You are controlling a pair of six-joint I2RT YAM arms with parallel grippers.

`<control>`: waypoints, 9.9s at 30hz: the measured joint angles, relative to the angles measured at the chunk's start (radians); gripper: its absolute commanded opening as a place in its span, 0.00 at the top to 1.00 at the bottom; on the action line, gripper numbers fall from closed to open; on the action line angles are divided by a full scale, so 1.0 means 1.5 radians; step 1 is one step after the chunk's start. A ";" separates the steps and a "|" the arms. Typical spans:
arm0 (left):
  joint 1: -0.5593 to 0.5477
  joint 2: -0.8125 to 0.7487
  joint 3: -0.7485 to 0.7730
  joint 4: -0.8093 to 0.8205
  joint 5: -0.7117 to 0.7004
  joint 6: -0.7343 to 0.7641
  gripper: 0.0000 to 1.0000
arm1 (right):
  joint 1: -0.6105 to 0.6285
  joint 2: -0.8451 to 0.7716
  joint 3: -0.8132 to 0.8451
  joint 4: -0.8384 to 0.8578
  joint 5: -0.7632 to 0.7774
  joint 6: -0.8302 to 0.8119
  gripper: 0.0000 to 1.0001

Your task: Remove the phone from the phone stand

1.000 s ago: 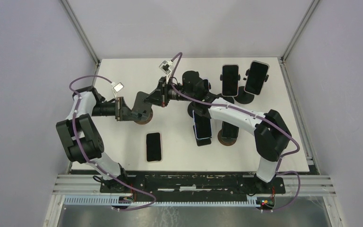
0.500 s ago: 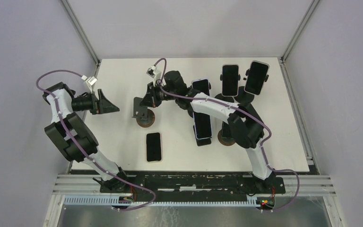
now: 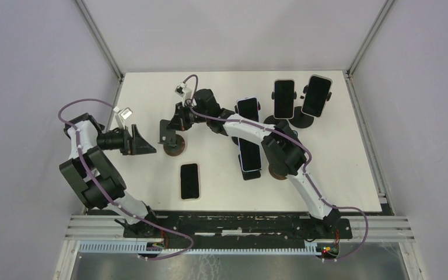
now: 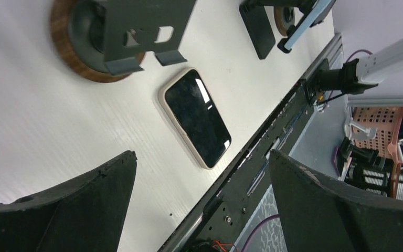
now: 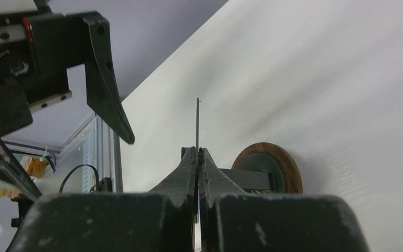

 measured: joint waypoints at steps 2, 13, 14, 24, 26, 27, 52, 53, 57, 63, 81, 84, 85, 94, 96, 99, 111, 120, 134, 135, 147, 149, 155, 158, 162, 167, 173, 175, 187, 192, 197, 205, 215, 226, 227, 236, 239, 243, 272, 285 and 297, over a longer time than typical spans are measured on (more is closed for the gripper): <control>-0.009 -0.009 -0.017 -0.001 0.000 0.010 0.00 | -0.003 0.011 0.013 0.009 -0.003 0.005 0.75; -0.064 -0.051 -0.037 -0.005 0.001 0.024 0.00 | -0.011 0.008 0.015 -0.018 0.019 -0.026 0.09; -0.066 -0.054 -0.037 -0.005 0.001 0.024 0.00 | -0.011 0.000 0.011 -0.028 0.026 -0.032 0.06; -0.078 -0.083 -0.036 -0.007 0.000 0.024 0.00 | 0.001 -0.270 -0.147 -0.095 0.099 -0.131 0.02; -0.082 -0.095 -0.035 -0.008 0.000 0.024 0.00 | 0.008 -0.346 -0.208 -0.094 0.110 -0.143 0.02; -0.085 -0.099 -0.033 -0.009 0.000 0.024 0.00 | 0.011 -0.386 -0.239 -0.093 0.117 -0.150 0.02; -0.258 -0.166 -0.024 0.086 -0.035 -0.090 0.00 | -0.108 -0.887 -0.831 -0.211 0.271 -0.157 0.02; -0.260 -0.166 -0.024 0.088 -0.036 -0.091 0.00 | -0.108 -0.886 -0.831 -0.212 0.277 -0.158 0.02; -0.269 -0.166 -0.024 0.090 -0.036 -0.095 0.00 | -0.108 -0.873 -0.831 -0.215 0.302 -0.161 0.02; -0.290 -0.166 -0.025 0.093 -0.038 -0.100 0.00 | -0.112 -0.812 -0.826 -0.202 0.312 -0.170 0.08; -0.317 -0.166 -0.028 0.094 -0.042 -0.100 0.02 | -0.117 -0.766 -0.898 0.018 0.177 -0.106 0.82; -0.318 -0.167 -0.029 0.094 -0.042 -0.100 0.02 | -0.117 -0.761 -0.908 0.047 0.158 -0.094 0.92; -0.318 -0.167 -0.029 0.094 -0.042 -0.100 0.02 | -0.117 -0.758 -0.910 0.054 0.155 -0.092 0.98; -0.324 -0.167 -0.032 0.094 -0.041 -0.100 0.04 | -0.117 -0.737 -0.926 0.122 0.123 -0.068 1.00; -0.325 -0.167 -0.032 0.093 -0.041 -0.100 0.06 | -0.112 -0.736 -0.926 0.123 0.116 -0.065 1.00; -0.325 -0.167 -0.031 0.093 -0.041 -0.113 0.08 | -0.098 -0.721 -0.915 0.125 0.112 -0.065 1.00; -0.319 -0.166 0.023 0.096 -0.054 -0.146 0.11 | -0.050 -0.517 -0.721 0.202 0.074 -0.025 1.00; -0.306 -0.166 0.027 0.096 -0.076 -0.146 0.12 | -0.058 -0.364 -0.611 0.325 0.048 -0.005 1.00; -0.305 -0.167 0.027 0.096 -0.087 -0.145 0.11 | -0.072 -0.333 -0.677 0.426 0.041 0.007 1.00; -0.305 -0.167 0.027 0.097 -0.087 -0.145 0.11 | -0.071 -0.333 -0.683 0.428 0.043 0.007 0.99; -0.305 -0.174 0.022 0.110 -0.087 -0.145 0.11 | -0.054 -0.389 -0.739 0.413 0.101 -0.021 0.52; -0.305 -0.178 0.020 0.110 -0.088 -0.145 0.10 | -0.054 -0.416 -0.762 0.404 0.118 -0.030 0.49; -0.305 -0.186 0.010 0.111 -0.087 -0.145 0.10 | -0.054 -0.472 -0.793 0.378 0.163 -0.056 0.40; -0.305 -0.186 -0.007 0.119 -0.087 -0.145 0.11 | -0.054 -0.475 -0.793 0.358 0.185 -0.065 0.33; -0.307 -0.184 -0.021 0.126 -0.087 -0.145 0.11 | -0.049 -0.476 -0.791 0.326 0.212 -0.078 0.30; -0.309 -0.184 -0.025 0.132 -0.087 -0.145 0.10 | -0.046 -0.476 -0.783 0.298 0.243 -0.086 0.22; -0.309 -0.184 -0.041 0.127 -0.087 -0.141 0.10 | -0.046 -0.471 -0.718 0.271 0.275 -0.098 0.20; -0.309 -0.185 -0.042 0.124 -0.087 -0.137 0.10 | -0.046 -0.460 -0.685 0.270 0.278 -0.101 0.21; -0.309 -0.195 -0.045 0.101 -0.087 -0.112 0.11 | -0.056 -0.397 -0.608 0.274 0.243 -0.093 0.68; -0.309 -0.195 -0.045 0.096 -0.087 -0.109 0.11 | -0.056 -0.397 -0.596 0.279 0.198 -0.080 0.82; -0.309 -0.195 -0.045 0.090 -0.087 -0.104 0.11 | -0.056 -0.397 -0.571 0.263 0.148 -0.083 1.00; -0.309 -0.195 -0.045 0.087 -0.087 -0.098 0.11 | -0.063 -0.399 -0.555 0.245 0.112 -0.100 1.00; -0.309 -0.195 -0.045 0.087 -0.087 -0.098 0.11 | -0.064 -0.524 -0.592 0.238 0.100 -0.038 1.00; -0.309 -0.206 -0.045 0.085 -0.087 -0.098 0.11 | -0.047 -0.766 -0.879 0.165 0.162 0.043 1.00; -0.309 -0.208 -0.045 0.084 -0.087 -0.098 0.11 | -0.044 -0.766 -0.882 0.164 0.163 0.043 1.00; -0.309 -0.210 -0.044 0.080 -0.087 -0.098 0.11 | -0.034 -0.658 -0.955 0.192 0.196 0.101 1.00; -0.309 -0.210 -0.044 0.079 -0.087 -0.098 0.11 | -0.037 -0.605 -0.944 0.240 0.191 0.128 1.00; -0.309 -0.210 -0.044 0.078 -0.087 -0.098 0.11 | -0.036 -0.534 -0.921 0.298 0.183 0.158 0.95; -0.309 -0.210 -0.044 0.076 -0.087 -0.098 0.11 | 0.045 -0.484 -0.664 0.023 0.473 -0.048 0.20; -0.309 -0.215 -0.032 0.072 -0.088 -0.098 0.11 | 0.030 -0.348 -0.544 0.031 0.362 -0.120 0.49; -0.309 -0.215 -0.013 0.061 -0.088 -0.097 0.11 | -0.061 -0.209 -0.390 0.067 0.195 -0.172 0.32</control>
